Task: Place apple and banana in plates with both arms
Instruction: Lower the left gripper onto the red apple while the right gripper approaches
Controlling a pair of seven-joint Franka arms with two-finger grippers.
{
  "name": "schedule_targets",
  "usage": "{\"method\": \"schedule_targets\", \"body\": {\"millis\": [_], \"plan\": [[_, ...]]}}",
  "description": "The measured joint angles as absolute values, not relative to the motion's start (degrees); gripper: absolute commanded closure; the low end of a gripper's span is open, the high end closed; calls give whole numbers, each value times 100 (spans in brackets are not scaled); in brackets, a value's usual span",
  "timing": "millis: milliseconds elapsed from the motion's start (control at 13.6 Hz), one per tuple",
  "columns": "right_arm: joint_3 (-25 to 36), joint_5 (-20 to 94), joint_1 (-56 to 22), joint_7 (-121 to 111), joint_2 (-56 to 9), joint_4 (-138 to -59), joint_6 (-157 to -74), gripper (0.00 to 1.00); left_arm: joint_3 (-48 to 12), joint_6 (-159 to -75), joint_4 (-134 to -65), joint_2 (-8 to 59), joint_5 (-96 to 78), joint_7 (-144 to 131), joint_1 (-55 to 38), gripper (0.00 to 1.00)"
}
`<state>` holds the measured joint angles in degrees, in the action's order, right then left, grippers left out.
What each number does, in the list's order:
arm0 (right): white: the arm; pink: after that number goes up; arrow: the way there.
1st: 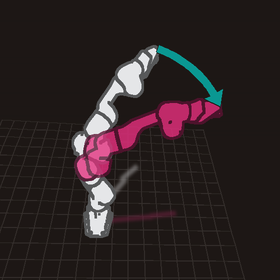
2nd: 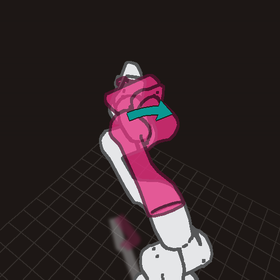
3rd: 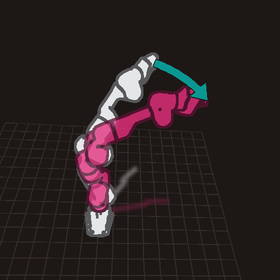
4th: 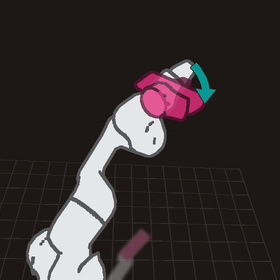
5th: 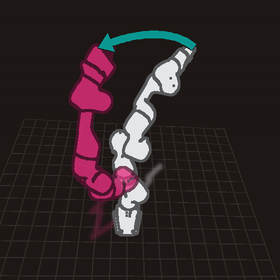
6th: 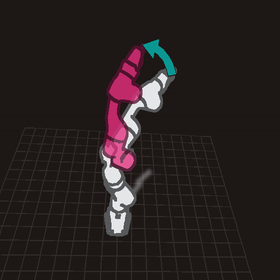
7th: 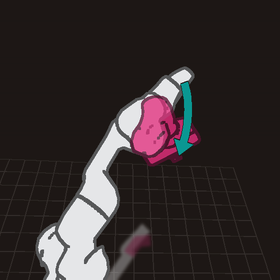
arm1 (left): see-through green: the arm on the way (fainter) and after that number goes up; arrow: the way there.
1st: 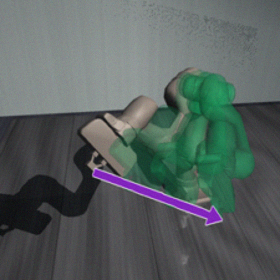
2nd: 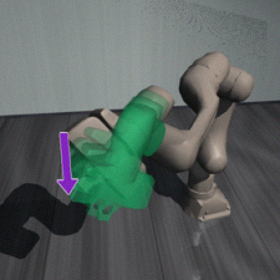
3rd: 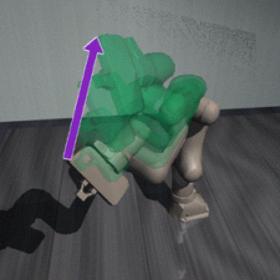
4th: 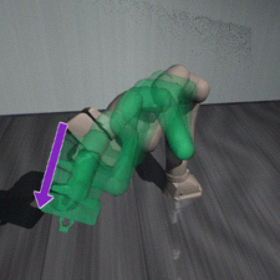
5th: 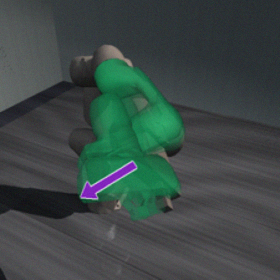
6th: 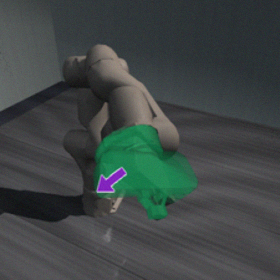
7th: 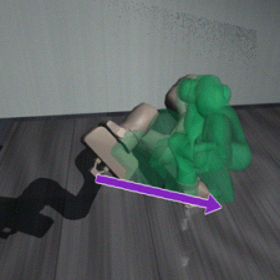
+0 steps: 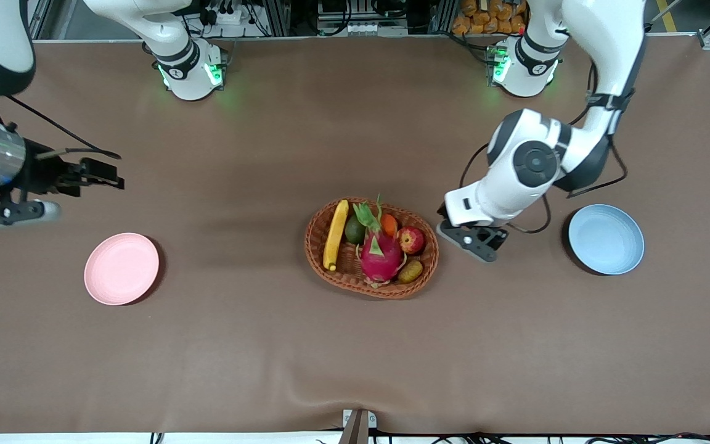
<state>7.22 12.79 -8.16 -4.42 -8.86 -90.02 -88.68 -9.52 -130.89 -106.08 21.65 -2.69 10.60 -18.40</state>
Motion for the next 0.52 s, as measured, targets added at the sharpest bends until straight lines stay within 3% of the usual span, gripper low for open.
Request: {"method": "schedule_targets", "body": {"millis": [516], "plan": [[715,1606,-1294,-432,-1522,-9006,-9515,0,-1041,-14236,-10646,2898,-269,1059,-2160,0]]}}
